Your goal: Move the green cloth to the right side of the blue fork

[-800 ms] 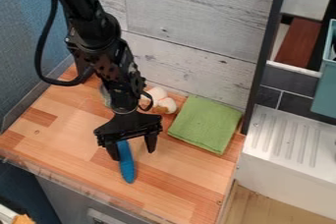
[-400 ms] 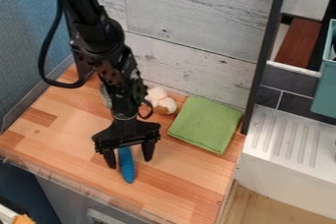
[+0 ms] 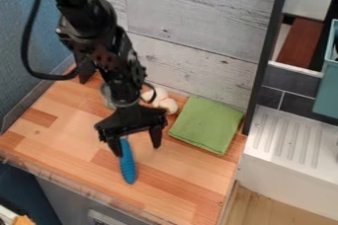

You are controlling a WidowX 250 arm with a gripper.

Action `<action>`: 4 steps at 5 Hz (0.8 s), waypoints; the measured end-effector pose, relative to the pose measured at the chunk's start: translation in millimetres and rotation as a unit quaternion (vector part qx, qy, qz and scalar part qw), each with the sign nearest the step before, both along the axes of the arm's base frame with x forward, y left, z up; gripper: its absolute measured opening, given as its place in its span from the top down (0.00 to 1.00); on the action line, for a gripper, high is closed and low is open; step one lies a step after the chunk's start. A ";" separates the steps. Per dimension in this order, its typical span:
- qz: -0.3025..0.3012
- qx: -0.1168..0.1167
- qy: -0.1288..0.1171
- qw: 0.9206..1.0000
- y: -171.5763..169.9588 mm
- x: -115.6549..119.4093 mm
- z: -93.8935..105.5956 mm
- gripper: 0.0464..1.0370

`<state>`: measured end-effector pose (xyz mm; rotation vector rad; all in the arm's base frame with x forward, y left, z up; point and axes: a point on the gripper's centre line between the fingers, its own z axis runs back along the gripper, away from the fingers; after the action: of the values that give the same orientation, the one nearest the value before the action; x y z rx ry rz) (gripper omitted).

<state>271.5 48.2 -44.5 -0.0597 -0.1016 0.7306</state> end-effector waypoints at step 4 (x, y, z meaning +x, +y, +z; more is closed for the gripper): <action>-0.086 -0.004 -0.058 0.995 -58.6 98.8 9.8 0.04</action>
<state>370.3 -10.4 -34.7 -0.1171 -0.2015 0.5551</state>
